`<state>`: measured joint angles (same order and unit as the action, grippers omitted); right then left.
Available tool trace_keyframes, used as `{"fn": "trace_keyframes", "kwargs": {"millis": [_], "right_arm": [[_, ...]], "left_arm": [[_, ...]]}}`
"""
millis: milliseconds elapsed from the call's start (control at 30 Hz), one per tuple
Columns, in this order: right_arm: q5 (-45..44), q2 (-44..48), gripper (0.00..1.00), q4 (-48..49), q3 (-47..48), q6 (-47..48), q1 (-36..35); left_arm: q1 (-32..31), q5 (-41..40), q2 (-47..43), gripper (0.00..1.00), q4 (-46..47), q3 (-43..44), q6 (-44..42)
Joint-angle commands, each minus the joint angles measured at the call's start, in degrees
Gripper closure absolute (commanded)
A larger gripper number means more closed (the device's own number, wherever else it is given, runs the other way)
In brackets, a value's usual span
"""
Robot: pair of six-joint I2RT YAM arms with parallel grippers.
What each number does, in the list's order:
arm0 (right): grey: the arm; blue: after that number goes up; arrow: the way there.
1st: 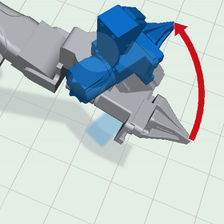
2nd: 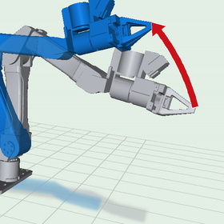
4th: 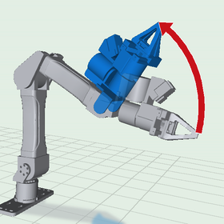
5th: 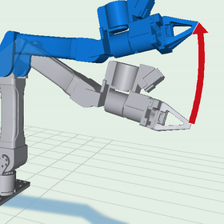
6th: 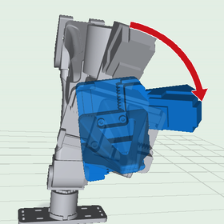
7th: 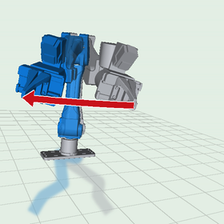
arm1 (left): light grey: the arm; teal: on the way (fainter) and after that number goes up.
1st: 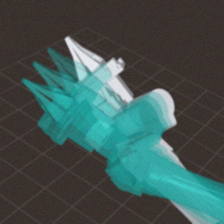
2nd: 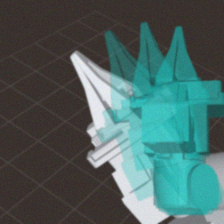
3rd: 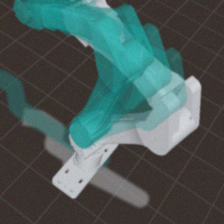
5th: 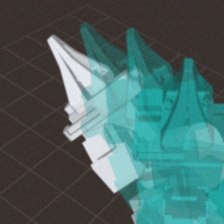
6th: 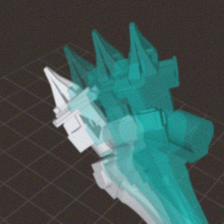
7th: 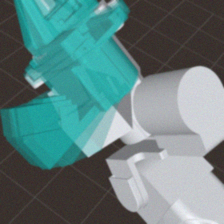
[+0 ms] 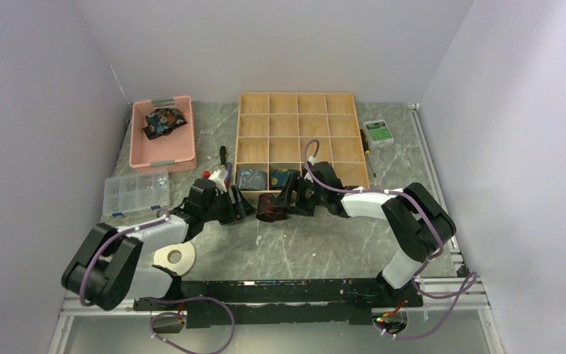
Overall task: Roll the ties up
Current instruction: Roll the tie at the center of the board.
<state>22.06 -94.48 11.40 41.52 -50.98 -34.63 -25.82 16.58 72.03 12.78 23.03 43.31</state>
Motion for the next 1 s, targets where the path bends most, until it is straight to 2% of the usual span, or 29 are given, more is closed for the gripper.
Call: {"fn": "trace_keyframes", "kwargs": {"millis": [0,267,433,633,967], "right_arm": [[2.24,-1.32,0.20,5.31,1.12,-2.19,0.07],[1.30,-3.60,0.22,5.64,2.00,-3.18,-0.30],[0.72,-5.73,0.24,6.22,2.66,-3.92,-1.48],[-1.86,-7.07,0.28,7.54,2.12,-5.87,-3.82],[-7.10,-8.60,0.29,13.16,-1.25,-10.50,-7.36]], "left_arm": [[1.26,9.44,5.40,0.28,12.64,1.44,5.28],[1.89,9.86,12.06,0.34,20.16,0.49,8.17],[2.09,10.55,14.51,0.42,22.56,-0.03,8.82],[2.13,11.52,14.98,0.52,24.80,-2.06,9.02],[2.10,11.69,14.81,0.56,26.62,-4.94,8.81]]}}
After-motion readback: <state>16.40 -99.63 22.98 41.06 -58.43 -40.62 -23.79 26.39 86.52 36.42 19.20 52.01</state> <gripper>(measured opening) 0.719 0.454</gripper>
